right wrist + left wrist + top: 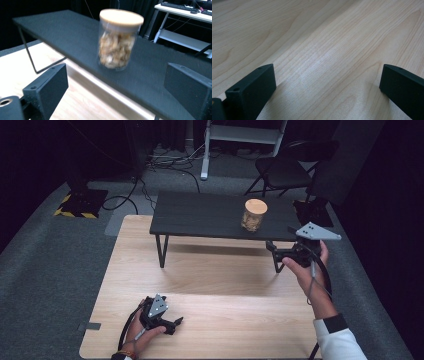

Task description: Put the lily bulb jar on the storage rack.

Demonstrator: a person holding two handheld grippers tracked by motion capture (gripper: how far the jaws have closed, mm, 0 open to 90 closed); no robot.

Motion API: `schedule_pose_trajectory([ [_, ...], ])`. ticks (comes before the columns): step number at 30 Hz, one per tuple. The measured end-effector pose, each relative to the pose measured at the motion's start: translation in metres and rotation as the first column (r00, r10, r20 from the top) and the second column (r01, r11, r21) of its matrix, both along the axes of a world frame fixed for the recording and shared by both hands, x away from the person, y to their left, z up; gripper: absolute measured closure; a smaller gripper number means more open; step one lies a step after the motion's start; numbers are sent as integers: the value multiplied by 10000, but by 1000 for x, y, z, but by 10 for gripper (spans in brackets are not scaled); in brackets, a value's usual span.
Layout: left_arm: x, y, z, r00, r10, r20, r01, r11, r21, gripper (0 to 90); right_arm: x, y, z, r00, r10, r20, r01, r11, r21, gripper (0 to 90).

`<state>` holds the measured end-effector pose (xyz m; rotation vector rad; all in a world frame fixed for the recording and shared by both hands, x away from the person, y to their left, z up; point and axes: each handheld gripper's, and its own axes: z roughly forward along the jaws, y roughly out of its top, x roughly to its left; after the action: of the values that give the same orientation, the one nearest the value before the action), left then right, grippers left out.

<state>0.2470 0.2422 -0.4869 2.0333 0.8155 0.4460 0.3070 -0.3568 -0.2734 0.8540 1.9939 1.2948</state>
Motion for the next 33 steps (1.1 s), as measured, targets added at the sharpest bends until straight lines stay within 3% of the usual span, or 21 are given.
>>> schedule_pose_trajectory([
  [8,0,0,0,10000,2,-1,-2,10000,0,5,-28,-11,-31,9998,-194,-47,193,9997,-150,52],
  [17,0,0,0,10000,3,3,-3,10000,0,5,-45,-13,-63,9991,-302,-294,290,9987,-414,52],
  [21,0,0,0,10000,3,3,-3,10000,0,5,-53,-18,-87,9985,-84,-545,50,9981,-621,52],
  [23,0,0,0,10000,4,3,-4,10000,2,5,-55,-20,-92,9980,-73,-626,36,9983,-590,52],
  [27,0,0,0,10000,1,2,-1,10000,4,5,-64,-29,-115,9933,-277,-1125,224,9986,-480,52],
  [33,0,0,0,10000,3,3,-3,10000,1,5,-78,-34,-137,9905,-431,-1304,355,9976,-599,52],
])
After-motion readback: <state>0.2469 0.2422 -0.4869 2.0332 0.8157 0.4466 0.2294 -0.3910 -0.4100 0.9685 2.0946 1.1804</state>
